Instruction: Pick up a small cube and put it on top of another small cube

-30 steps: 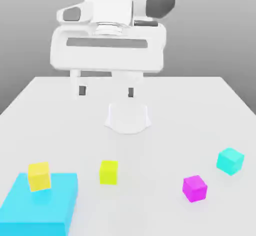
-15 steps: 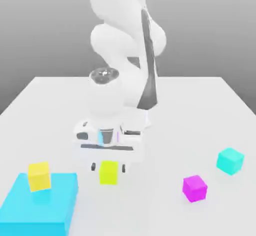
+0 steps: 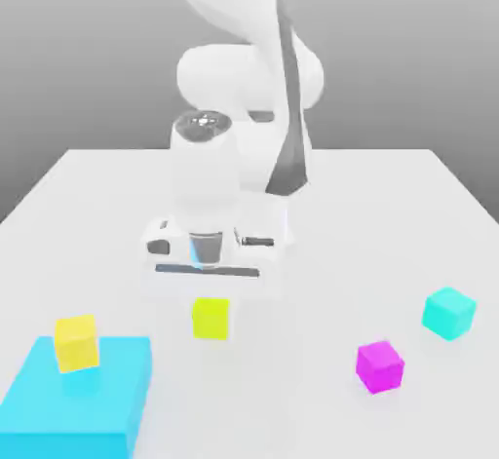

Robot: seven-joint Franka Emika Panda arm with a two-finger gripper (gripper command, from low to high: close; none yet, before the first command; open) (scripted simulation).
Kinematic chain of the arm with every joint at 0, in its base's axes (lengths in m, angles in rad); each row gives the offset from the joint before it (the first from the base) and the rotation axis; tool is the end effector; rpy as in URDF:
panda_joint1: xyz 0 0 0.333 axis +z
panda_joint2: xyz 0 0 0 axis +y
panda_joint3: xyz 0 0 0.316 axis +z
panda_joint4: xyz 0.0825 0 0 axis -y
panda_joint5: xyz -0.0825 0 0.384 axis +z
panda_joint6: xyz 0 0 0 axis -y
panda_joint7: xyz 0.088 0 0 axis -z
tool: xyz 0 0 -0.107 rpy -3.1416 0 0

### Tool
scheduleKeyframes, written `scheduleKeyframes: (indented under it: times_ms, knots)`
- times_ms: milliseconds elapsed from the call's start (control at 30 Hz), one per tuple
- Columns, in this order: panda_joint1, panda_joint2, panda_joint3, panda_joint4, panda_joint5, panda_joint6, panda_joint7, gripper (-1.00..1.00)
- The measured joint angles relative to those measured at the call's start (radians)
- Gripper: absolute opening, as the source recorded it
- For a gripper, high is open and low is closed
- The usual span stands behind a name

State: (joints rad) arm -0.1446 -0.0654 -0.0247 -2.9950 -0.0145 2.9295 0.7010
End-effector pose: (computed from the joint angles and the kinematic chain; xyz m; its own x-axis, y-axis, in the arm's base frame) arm 0.3069 -0.0513 0.1887 0.6554 -0.7553 0.0008 -0.7553 -0.6554 0.0012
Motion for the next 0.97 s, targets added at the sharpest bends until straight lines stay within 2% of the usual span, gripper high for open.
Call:
scheduleKeyframes:
  times_ms: [233, 533, 633, 767, 800, 967]
  knots:
    - [0.219, -0.019, 0.187, 0.106, 0.037, -0.123, 0.020, -1.00]
    - [0.569, -0.008, 0.441, 0.265, 0.076, -0.267, 0.059, -1.00]
    - [0.606, 0.058, 0.451, 0.288, 0.015, -0.228, 0.112, -1.00]
    - [0.634, 0.198, 0.389, 0.297, -0.142, -0.110, 0.225, -1.00]
    - [0.641, 0.217, 0.378, 0.298, -0.164, -0.094, 0.241, 1.00]
    - [0.641, 0.217, 0.378, 0.298, -0.164, -0.094, 0.241, 1.00]
